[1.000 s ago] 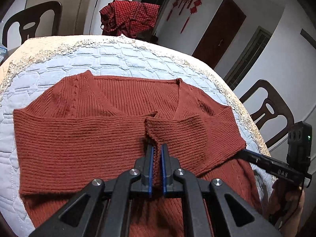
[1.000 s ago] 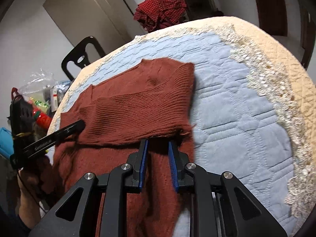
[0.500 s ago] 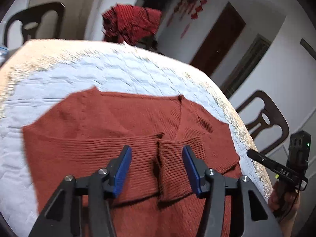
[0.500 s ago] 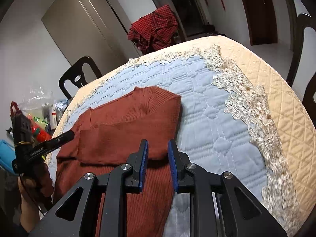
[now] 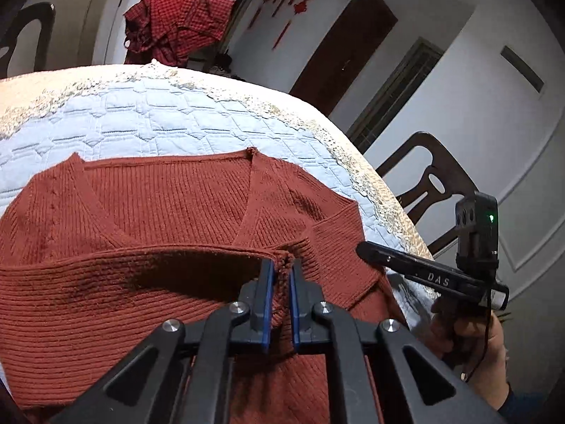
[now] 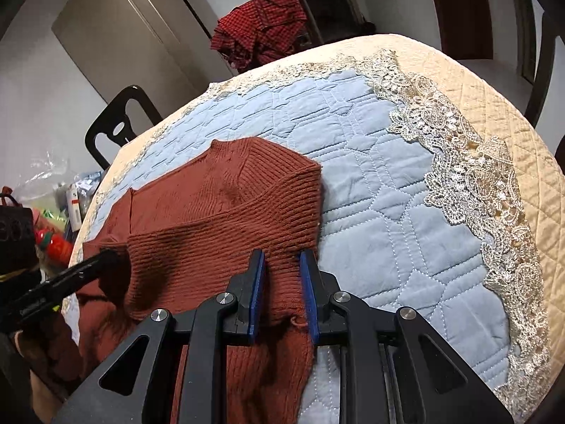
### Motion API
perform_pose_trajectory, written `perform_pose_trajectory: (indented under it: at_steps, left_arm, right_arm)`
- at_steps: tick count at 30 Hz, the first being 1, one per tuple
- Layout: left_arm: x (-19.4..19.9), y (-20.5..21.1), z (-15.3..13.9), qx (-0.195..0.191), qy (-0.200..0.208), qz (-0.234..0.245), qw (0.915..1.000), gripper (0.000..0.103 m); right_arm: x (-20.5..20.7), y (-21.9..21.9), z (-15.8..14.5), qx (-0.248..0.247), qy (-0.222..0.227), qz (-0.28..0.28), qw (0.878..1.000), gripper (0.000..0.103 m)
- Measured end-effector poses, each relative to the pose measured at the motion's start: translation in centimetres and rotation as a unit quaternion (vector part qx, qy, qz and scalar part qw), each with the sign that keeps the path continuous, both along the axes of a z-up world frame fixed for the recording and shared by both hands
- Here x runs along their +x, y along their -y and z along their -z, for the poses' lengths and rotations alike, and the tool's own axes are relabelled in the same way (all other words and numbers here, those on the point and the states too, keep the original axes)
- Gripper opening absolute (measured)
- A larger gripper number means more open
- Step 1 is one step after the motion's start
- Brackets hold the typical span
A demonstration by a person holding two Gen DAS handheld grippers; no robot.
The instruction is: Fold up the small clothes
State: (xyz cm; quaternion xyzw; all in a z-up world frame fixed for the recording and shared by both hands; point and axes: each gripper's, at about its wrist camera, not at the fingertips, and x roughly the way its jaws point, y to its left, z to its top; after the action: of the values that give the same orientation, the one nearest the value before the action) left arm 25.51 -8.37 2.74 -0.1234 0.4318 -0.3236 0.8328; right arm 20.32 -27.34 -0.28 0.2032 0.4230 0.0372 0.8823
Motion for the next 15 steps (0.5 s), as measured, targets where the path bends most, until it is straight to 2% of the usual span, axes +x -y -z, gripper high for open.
perform_pose_trajectory:
  at_steps: [4,7,11,15]
  left_arm:
    - [-1.4,-0.2,-2.6,-0.036,0.035,0.006,0.9987,0.006]
    - [-2.2,0.0,-4.5,-0.046,0.066,0.016,0.9966,0.007]
    - [-0.6,-0.5,-3.4,-0.016,0.049,-0.011,0.9986,0.007]
    - [-0.7,-2.4,-2.1,-0.004,0.043,-0.044,0.9981,0.007]
  right_arm:
    - [-0.1,-0.1,-0.1,-0.008,0.001,-0.004,1.000,0.021]
    - [-0.1,0.1,0.0,-0.003,0.003,-0.004,1.000,0.021]
    - [-0.1,0.0,-0.1,-0.006,0.003,-0.005,1.000,0.021]
    - [-0.1,0.1,-0.1,-0.004,0.002,-0.006,1.000,0.021]
